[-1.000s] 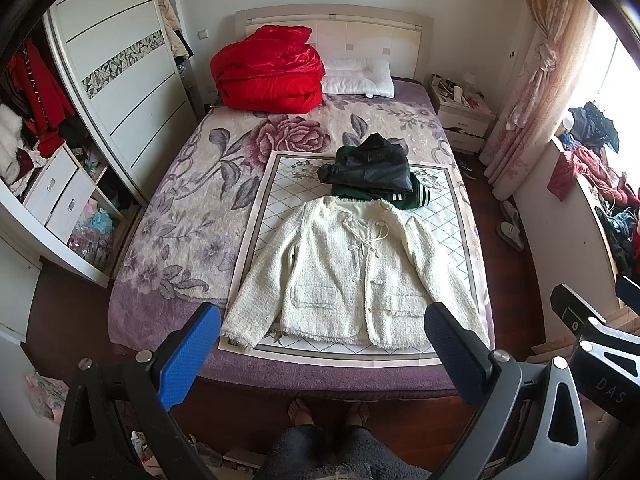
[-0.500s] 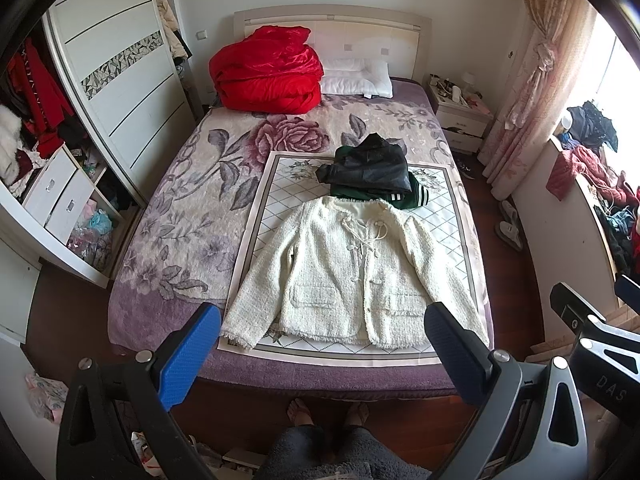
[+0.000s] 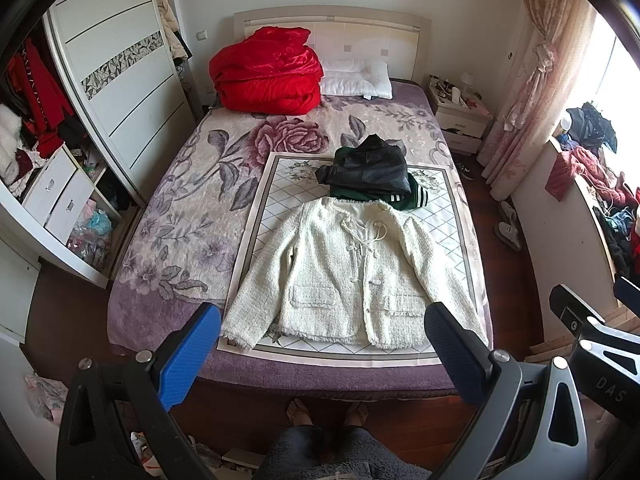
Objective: Fold large clothes
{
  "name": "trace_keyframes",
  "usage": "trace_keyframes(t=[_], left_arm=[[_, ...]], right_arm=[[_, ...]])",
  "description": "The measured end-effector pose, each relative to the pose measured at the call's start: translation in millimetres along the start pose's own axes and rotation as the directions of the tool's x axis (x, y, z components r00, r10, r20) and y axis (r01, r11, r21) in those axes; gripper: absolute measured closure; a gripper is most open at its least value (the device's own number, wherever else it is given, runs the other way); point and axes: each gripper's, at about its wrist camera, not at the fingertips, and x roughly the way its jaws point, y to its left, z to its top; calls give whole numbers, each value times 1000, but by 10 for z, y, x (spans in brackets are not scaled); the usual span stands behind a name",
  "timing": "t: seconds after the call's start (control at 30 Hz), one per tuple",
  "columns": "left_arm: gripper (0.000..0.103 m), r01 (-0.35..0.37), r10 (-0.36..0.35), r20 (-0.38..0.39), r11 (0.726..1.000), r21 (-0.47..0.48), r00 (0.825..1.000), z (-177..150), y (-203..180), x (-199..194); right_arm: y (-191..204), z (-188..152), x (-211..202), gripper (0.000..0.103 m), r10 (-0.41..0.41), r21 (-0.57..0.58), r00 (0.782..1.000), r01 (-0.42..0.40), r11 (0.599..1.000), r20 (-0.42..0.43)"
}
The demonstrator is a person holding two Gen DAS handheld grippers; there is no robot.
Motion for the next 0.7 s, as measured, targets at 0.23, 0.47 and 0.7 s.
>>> trace_keyframes(t=[0.23, 0.47, 0.7], left_arm=[[0, 1, -1, 0, 1000, 0, 1000, 2, -22, 2], [0, -4, 4, 10, 1000, 6, 1000, 51, -103, 93], [0, -81, 77, 70, 995, 56, 995, 146, -125, 1001]], right_arm=[[-7, -1, 21, 0, 2, -1, 1000, -2, 1000, -1], [44, 1, 37, 0, 1, 13, 1000, -1, 1000, -17], [-29, -31, 806, 0, 51, 188, 994, -32, 982, -99]])
